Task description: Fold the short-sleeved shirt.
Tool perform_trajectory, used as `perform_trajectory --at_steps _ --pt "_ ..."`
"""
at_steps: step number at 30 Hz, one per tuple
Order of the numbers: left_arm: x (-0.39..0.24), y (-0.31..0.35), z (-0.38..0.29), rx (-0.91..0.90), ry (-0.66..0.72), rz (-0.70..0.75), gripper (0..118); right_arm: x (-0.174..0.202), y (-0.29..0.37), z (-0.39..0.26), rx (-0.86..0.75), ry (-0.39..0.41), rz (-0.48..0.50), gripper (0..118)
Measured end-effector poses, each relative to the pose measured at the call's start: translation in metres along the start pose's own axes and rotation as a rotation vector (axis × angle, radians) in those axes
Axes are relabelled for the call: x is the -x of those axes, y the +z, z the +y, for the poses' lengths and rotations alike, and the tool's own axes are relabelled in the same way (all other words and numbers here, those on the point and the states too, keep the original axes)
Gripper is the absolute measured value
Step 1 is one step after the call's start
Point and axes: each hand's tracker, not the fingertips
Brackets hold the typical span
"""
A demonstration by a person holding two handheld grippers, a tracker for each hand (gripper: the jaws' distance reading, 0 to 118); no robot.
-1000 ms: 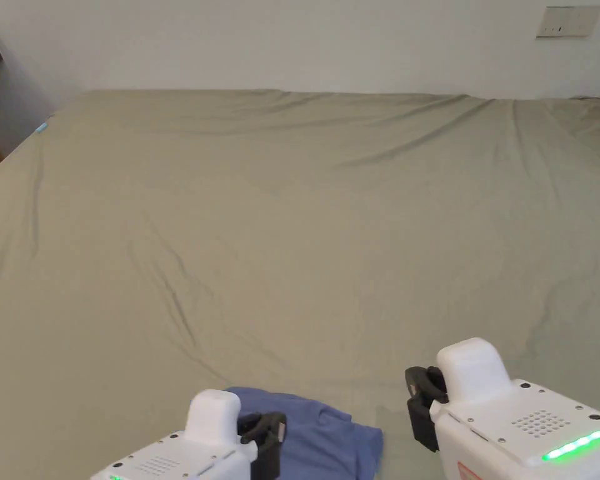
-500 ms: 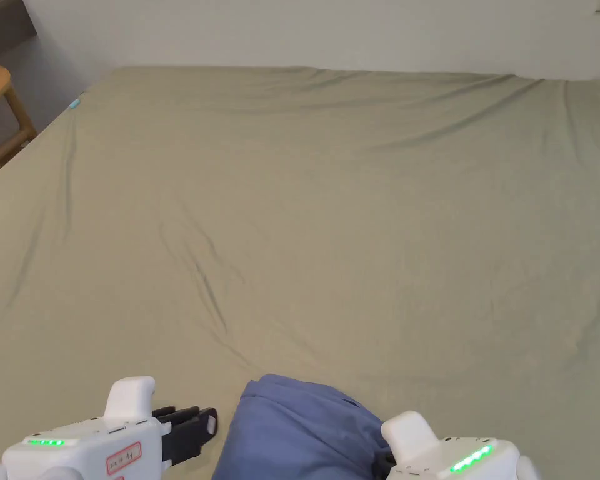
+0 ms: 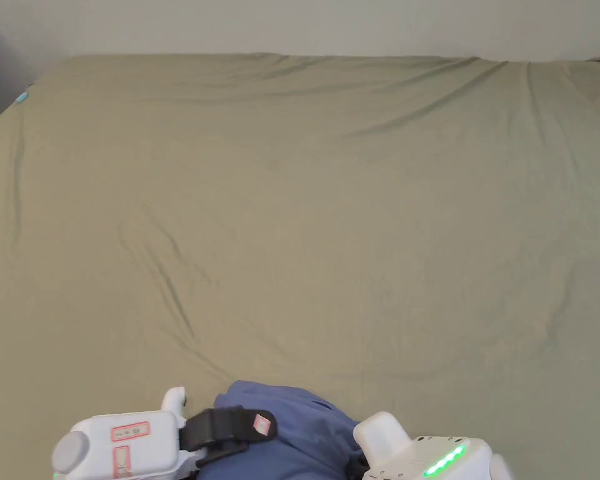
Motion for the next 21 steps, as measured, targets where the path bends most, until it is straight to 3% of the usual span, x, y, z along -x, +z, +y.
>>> perform_trajectory --at_steps 1,2,4,8,10,13,18,21 --pt "-0.003 -0.008 -0.001 0.017 -0.027 0.057 39 0.000 0.000 0.000 0.000 0.002 -0.001 1" --pt "-0.001 -0.020 -0.003 0.020 -0.014 0.194 30 -0.001 0.000 0.001 0.002 0.002 -0.001 1" --pt "-0.004 -0.012 -0.006 -0.042 0.037 0.089 30 -0.002 0.000 0.002 0.004 -0.002 0.003 1" --pt "-0.042 -0.007 -0.021 -0.067 -0.157 0.324 30 -0.001 0.016 0.007 -0.009 0.003 0.003 1" --pt "-0.058 -0.004 -0.028 -0.085 -0.233 0.408 30 -0.006 0.033 0.012 -0.091 -0.016 0.002 1" --pt "-0.080 0.003 -0.041 -0.113 -0.291 0.511 30 -0.007 0.068 0.025 -0.220 -0.024 -0.099 2" --pt "-0.092 0.031 -0.051 -0.178 -0.358 0.672 30 0.012 0.129 0.050 -0.422 0.049 -0.287 1" --pt "-0.086 0.053 -0.051 -0.216 -0.372 0.768 30 0.026 0.153 0.058 -0.512 0.040 -0.349 1"
